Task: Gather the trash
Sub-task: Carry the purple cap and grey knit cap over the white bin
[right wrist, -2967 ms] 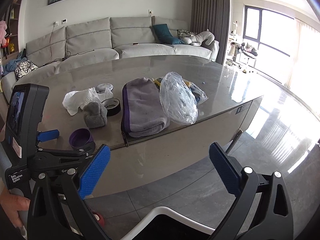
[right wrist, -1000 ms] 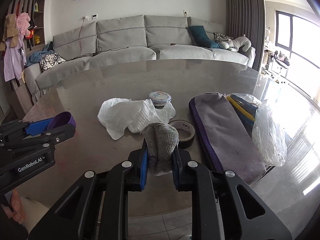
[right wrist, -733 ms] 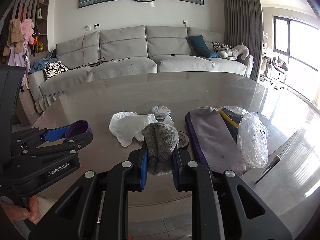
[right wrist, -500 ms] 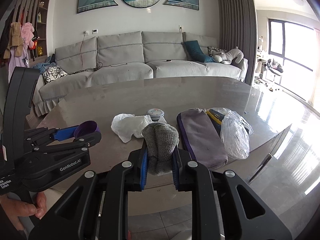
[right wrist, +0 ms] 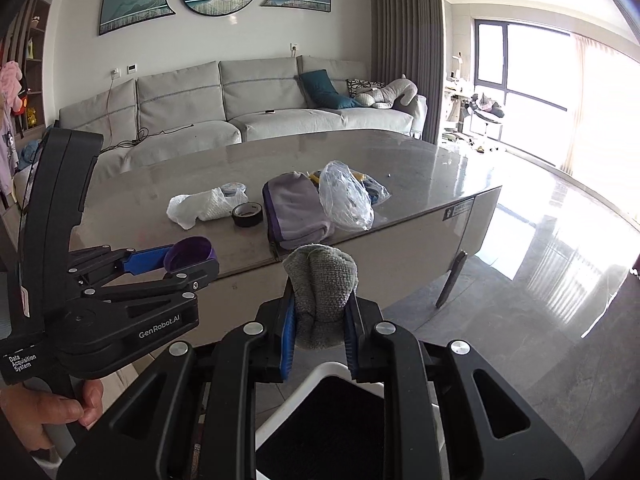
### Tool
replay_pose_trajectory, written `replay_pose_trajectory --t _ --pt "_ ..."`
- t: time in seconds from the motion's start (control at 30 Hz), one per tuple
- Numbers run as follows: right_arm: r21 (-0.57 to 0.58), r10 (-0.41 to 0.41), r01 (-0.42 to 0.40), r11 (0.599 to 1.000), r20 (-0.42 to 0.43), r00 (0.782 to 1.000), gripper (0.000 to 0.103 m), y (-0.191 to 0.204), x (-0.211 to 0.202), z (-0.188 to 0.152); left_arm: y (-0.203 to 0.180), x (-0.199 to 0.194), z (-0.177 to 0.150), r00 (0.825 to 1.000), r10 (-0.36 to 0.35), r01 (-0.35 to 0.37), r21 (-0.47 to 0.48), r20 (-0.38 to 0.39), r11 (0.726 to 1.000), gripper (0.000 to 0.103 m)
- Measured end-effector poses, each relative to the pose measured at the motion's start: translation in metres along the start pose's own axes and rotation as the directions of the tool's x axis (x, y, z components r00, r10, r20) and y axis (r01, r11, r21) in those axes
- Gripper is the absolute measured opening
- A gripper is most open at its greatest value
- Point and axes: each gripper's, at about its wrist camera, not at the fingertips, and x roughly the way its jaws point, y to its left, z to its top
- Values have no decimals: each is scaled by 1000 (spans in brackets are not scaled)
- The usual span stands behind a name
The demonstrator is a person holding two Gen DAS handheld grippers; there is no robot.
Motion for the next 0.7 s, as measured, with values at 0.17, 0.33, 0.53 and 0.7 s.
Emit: replay_pose_trajectory --t 0.17,0.33,0.53,0.7 --pt "48 -63 64 997 -17 998 21 -28 -19 -24 -44 5 -14 997 -70 72 77 -25 994 46" --pt "83 -116 119 989 -37 993 21 -51 -31 -44 -82 13 -30 990 -124 133 132 -68 982 46" --pt "115 -159 165 980 -56 986 21 -74 -41 -63 -118 24 -43 979 -164 183 171 -120 968 46" --pt "143 -171 180 973 -76 982 22 -84 -39 -72 -136 34 -53 972 -171 202 203 -161 958 46"
